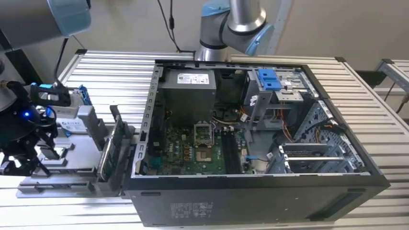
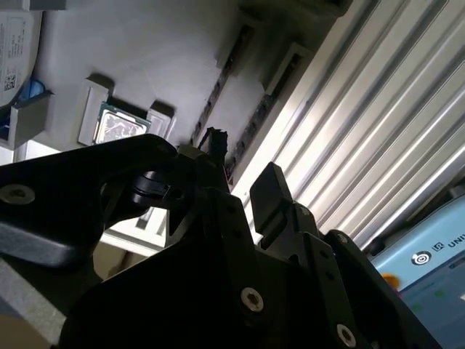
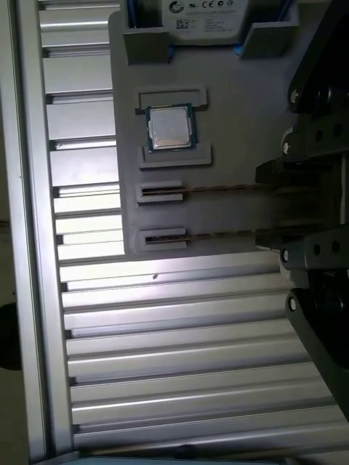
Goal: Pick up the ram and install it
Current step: 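Pick up the ram and move it above insertion slot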
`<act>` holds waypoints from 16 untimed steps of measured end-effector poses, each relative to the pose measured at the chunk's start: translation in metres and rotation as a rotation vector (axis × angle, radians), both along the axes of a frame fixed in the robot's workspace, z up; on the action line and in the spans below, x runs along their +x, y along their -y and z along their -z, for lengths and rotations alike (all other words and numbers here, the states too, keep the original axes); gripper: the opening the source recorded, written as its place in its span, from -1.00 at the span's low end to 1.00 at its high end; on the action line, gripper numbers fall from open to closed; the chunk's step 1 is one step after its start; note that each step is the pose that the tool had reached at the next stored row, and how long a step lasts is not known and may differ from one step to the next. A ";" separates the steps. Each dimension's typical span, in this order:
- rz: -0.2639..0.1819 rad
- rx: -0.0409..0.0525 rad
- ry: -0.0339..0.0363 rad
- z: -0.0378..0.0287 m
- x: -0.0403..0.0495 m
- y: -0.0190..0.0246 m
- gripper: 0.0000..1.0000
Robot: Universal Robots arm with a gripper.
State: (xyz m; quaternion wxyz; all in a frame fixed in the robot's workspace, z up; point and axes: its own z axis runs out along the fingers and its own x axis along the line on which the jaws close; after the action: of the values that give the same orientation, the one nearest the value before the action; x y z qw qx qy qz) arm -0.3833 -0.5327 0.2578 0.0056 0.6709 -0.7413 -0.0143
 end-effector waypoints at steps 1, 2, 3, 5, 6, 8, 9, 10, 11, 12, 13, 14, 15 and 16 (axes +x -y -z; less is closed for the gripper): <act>0.000 -0.0001 -0.0001 0.0008 -0.0004 0.0003 -0.16; 0.000 -0.0002 -0.0002 0.0017 -0.0009 0.0006 -0.16; 0.000 -0.0001 -0.0001 0.0028 -0.0014 0.0008 -0.16; -0.001 -0.0001 -0.0002 0.0052 -0.0021 0.0021 -0.16; -0.001 -0.0001 -0.0002 0.0065 -0.0023 0.0030 -0.16; -0.001 0.0000 -0.0001 0.0093 -0.0026 0.0049 -0.16; -0.001 0.0001 -0.0001 0.0108 -0.0026 0.0062 -0.16; -0.001 0.0002 -0.0001 0.0123 -0.0026 0.0074 -0.16; -0.001 0.0002 -0.0001 0.0138 -0.0026 0.0086 -0.16; -0.001 0.0004 0.0000 0.0154 -0.0026 0.0099 -0.16; -0.001 0.0004 0.0000 0.0168 -0.0026 0.0112 -0.16; -0.002 0.0004 -0.0001 0.0183 -0.0026 0.0123 -0.16; -0.002 0.0004 0.0000 0.0198 -0.0025 0.0131 -0.16; -0.002 0.0006 0.0000 0.0215 -0.0026 0.0138 -0.16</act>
State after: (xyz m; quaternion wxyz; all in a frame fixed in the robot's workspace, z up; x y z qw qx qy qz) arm -0.3858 -0.5464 0.2363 0.0054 0.6717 -0.7407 -0.0146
